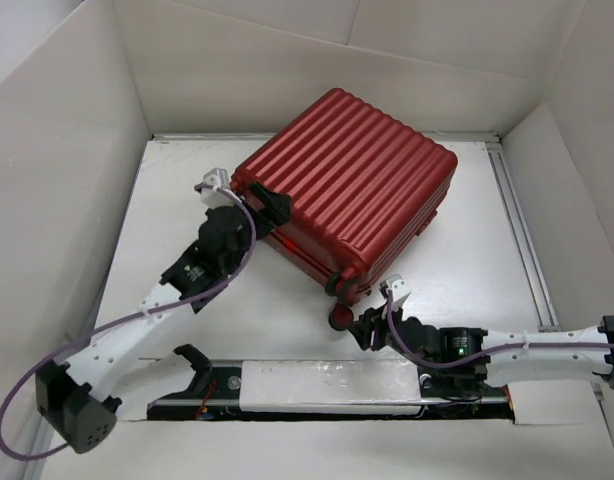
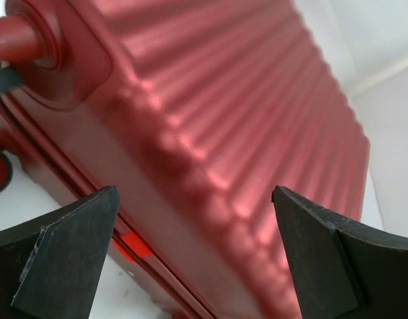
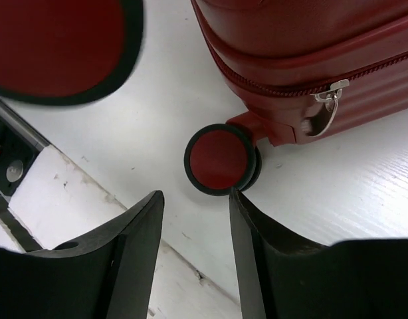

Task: Pack the luggage

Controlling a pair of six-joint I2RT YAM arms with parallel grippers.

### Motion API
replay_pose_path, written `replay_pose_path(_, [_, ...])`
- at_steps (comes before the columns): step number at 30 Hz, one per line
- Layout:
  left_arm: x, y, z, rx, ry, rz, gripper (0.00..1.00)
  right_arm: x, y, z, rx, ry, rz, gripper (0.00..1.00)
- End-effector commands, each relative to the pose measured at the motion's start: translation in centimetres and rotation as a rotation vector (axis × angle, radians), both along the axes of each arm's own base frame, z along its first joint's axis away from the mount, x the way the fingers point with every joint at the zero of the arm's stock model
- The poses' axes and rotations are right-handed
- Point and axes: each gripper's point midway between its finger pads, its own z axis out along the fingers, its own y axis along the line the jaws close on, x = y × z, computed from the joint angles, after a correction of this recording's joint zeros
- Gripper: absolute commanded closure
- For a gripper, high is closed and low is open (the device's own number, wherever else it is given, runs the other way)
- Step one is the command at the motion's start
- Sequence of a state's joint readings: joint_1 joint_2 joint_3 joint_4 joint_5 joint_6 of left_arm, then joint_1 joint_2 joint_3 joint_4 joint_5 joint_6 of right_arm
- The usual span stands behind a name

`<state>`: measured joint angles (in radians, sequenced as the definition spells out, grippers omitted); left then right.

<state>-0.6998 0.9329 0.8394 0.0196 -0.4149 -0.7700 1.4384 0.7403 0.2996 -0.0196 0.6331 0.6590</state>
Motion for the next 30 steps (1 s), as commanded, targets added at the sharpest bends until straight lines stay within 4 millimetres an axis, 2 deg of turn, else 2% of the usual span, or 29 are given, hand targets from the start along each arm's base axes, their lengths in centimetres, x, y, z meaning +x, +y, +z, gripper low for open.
replay_pose_path(1, [1.9,1.0,3.1,-0.164,-0.045,-0.152,0.04,0.0,0.7,1.6,0.046,0.004,0.004,0.5])
replay_pose_path(2, [4.4,6.1,2.7,-0.207,-0.062,-0.077,0.07,-0.2,0.8,1.5,0.047,0.009,0.015,0.48])
replay_pose_path(3, [4.1,7.3,1.3,-0.239,-0.056,-0.106,0.1,-0.2,0.7,1.4,0.047,0.009,0.015,0.48])
replay_pose_path(4, [3.7,8.3,1.0,-0.229,-0.057,-0.109,0.1,-0.2,0.6,1.7,0.061,0.007,0.015,0.48])
replay_pose_path(5, [3.1,9.9,1.8,-0.202,-0.087,-0.058,0.1,-0.2,0.5,1.3,0.052,0.008,0.015,0.47])
replay_pose_path(7, [2.5,10.9,0.9,-0.167,-0.083,-0.006,0.06,-0.2,0.3,1.6,0.065,0.0,0.019,0.45])
replay_pose_path(9, [2.2,11.3,0.2,-0.176,-0.082,0.011,0.02,-0.1,0.2,1.9,0.077,-0.006,0.01,0.44])
replay_pose_path(10, [2.3,11.3,-1.4,-0.176,-0.044,0.015,0.02,-0.1,0.1,2.1,0.079,-0.014,0.014,0.43])
replay_pose_path(11, [2.6,11.4,-1.7,-0.189,-0.044,0.007,0.0,-0.1,0.1,2.1,0.079,-0.014,0.014,0.43])
replay_pose_path(13, [3.4,12.1,-3.9,-0.228,0.004,0.007,0.0,-0.1,0.1,2.1,0.071,-0.021,0.017,0.4])
replay_pose_path(14, [3.5,11.4,-3.0,-0.257,-0.048,-0.061,0.0,-0.1,-0.1,1.6,0.061,-0.02,0.017,0.4])
replay_pose_path(15, [3.6,11.5,-3.0,-0.283,-0.063,-0.08,0.0,-0.1,-0.1,1.6,0.061,-0.02,0.017,0.4])
replay_pose_path(16, [4.2,12.5,-3.9,-0.311,-0.048,-0.069,0.0,-0.1,-0.2,1.1,0.057,-0.01,0.013,0.39])
replay_pose_path(19, [5.3,12.8,-4.5,-0.338,-0.02,-0.091,0.0,-0.3,-0.1,1.1,0.066,0.002,0.018,0.39])
replay_pose_path(20, [5.6,12.9,-4.4,-0.33,-0.016,-0.091,0.0,-0.3,-0.1,1.1,0.066,0.002,0.018,0.39])
replay_pose_path(21, [5.8,12.6,-3.4,-0.341,-0.047,-0.116,0.0,-0.3,-0.1,1.1,0.066,0.002,0.018,0.39])
replay_pose_path(24, [6.4,12.5,-2.8,-0.36,-0.064,-0.127,0.0,-0.4,0.0,0.8,0.057,0.007,0.026,0.39])
replay_pose_path(30, [8.1,12.0,-3.4,-0.436,-0.039,-0.179,0.0,-0.4,0.0,0.3,0.037,0.01,0.026,0.39])
